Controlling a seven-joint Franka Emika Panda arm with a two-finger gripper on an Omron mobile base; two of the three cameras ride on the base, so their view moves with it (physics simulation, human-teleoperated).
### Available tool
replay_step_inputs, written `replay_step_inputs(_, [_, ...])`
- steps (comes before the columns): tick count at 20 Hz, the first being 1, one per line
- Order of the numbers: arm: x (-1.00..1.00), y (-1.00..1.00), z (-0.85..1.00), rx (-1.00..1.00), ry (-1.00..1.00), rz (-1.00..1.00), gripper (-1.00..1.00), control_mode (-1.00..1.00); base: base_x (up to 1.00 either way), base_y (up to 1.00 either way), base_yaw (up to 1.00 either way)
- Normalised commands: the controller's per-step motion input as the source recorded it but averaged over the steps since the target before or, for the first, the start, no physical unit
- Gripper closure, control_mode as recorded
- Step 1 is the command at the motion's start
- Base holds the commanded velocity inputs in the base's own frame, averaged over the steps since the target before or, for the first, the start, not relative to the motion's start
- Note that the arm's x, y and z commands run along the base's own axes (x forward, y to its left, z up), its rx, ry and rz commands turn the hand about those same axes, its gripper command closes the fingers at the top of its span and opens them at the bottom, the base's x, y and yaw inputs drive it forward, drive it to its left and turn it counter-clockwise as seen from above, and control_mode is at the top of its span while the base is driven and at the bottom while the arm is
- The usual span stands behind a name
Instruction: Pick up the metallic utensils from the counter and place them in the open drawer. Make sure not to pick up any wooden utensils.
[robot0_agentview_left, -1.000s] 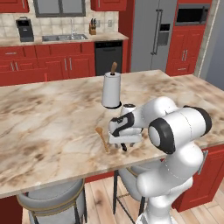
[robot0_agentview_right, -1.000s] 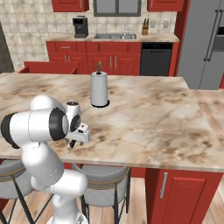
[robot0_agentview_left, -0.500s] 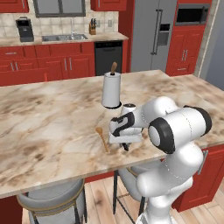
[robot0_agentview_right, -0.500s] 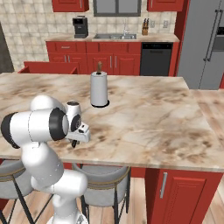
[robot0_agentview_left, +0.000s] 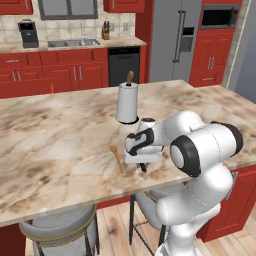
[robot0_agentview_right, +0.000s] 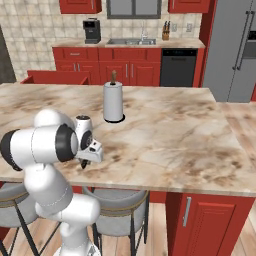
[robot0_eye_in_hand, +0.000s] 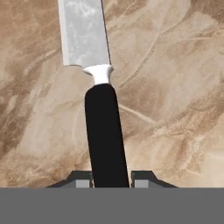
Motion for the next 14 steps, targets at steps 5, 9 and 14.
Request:
replay_step_inputs(5, [-0.34, 0.0, 0.88, 0.0, -0.01, 0.0, 1.0, -1.0, 0.0, 0.0, 0.0])
replay_step_inputs(9, [-0.42, -0.02, 1.0, 0.0, 0.0, 0.0, 1.0, -1.0, 0.0, 0.0, 0.0])
replay_step_inputs(14, [-0.69, 0.0, 1.0, 0.01, -0.01, 0.0, 1.0, -1.0, 0.0, 0.0, 0.0])
